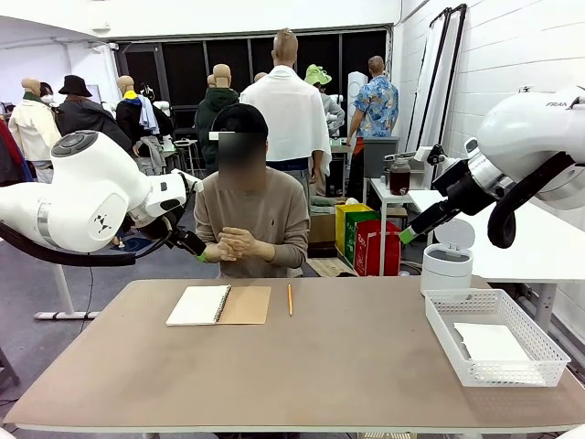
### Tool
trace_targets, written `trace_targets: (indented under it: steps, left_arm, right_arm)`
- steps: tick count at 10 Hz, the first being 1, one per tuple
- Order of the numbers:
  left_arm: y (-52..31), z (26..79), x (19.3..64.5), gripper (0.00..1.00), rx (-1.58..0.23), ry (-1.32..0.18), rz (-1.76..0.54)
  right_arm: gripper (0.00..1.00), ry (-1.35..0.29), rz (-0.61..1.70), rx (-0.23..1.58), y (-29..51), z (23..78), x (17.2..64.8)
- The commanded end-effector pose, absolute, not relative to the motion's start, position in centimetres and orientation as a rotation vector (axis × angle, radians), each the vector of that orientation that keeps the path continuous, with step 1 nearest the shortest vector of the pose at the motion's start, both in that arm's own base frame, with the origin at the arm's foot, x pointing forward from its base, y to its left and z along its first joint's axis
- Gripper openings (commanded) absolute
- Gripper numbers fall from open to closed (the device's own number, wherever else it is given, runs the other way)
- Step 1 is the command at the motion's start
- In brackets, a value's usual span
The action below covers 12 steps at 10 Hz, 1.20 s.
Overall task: Sort the paper based on its condition.
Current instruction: If a person hands you a paper, place it in the Organizing basket , and if it's crumpled, put it in the Trash can.
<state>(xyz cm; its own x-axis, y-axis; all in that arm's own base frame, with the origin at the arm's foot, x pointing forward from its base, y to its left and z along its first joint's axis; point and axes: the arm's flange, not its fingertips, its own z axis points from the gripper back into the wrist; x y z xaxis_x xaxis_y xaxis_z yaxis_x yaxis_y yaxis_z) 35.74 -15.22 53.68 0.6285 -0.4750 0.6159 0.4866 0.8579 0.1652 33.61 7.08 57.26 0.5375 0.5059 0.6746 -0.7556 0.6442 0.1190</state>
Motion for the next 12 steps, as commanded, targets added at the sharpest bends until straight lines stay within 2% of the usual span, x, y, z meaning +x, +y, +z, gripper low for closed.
trace_targets:
  steps: [1, 12]
  left_arm:
    - [-15.16, 53.67, 35.75, 1.00, -0.017, -0.700, -0.554]
    - [-15.16, 53.67, 35.75, 1.00, -0.017, -0.700, -0.554]
  right_arm:
    - [1.00, -0.647, 0.780, 0.426, 7.17, 57.30, 33.63]
    - [1.00, -0.647, 0.780, 0.426, 7.17, 57.30, 33.63]
